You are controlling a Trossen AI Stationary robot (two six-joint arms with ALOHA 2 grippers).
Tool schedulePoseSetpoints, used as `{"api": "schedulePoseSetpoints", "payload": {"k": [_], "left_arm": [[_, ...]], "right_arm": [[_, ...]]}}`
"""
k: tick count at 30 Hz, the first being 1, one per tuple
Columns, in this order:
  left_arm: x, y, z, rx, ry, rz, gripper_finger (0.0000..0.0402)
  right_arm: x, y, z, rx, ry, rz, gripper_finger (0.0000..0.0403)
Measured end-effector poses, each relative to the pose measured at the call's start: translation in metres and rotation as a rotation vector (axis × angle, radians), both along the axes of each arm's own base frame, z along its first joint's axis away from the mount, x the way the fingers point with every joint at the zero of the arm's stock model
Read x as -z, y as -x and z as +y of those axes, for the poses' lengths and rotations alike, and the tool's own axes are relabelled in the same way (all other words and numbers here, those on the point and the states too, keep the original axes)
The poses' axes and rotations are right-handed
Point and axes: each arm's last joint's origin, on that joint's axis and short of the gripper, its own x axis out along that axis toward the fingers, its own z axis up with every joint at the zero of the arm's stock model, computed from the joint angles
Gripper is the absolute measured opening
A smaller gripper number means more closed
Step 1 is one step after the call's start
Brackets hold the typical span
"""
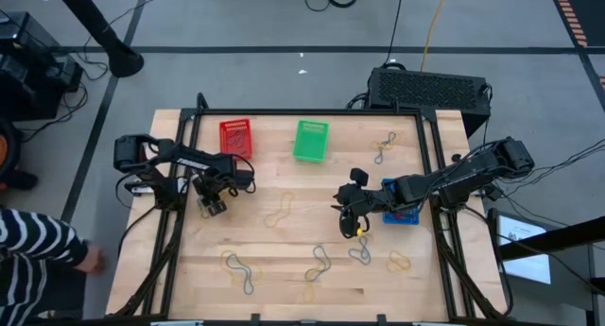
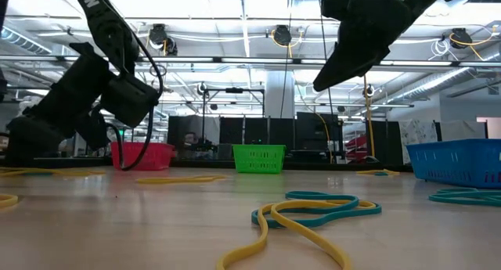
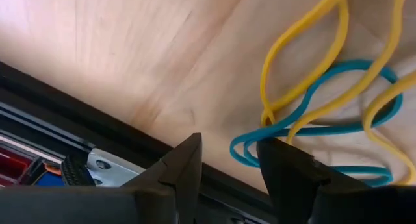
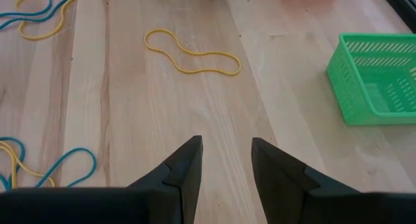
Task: Sort rubber bands into baskets
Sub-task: Put the blue rubber band into the red bin
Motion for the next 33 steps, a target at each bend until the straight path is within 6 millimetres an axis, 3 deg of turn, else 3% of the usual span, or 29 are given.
{"api": "schedulePoseSetpoints", "payload": {"k": [4,11,17,25,33], "left_arm": [[0.0,0.0,0.0,0.001,0.001,0.001,0.012],[-0.002,-0.002,0.001,0.024,-0.037,0.001,0.001],[-0.021,-0.007,-0.002,0.056,-0.091,-0.01,0.0014],[-0.075,-0.013,-0.007,0.069,-0.229,-0.1,0.0003],[-0.121,-0.018,-0.013,0.077,-0.364,-0.326,0.0001]], "right_arm": [[0.0,0.0,0.0,0.0,0.0,0.0,0.0125],[0.0,0.0,0.0,0.0,0.0,0.0,0.0125],[0.0,0.0,0.0,0.0,0.0,0.001,0.0125],[0.0,0.0,0.0,0.008,-0.008,0.003,0.0125],[0.001,0.001,0.0,0.011,-0.012,0.004,0.0125]]}}
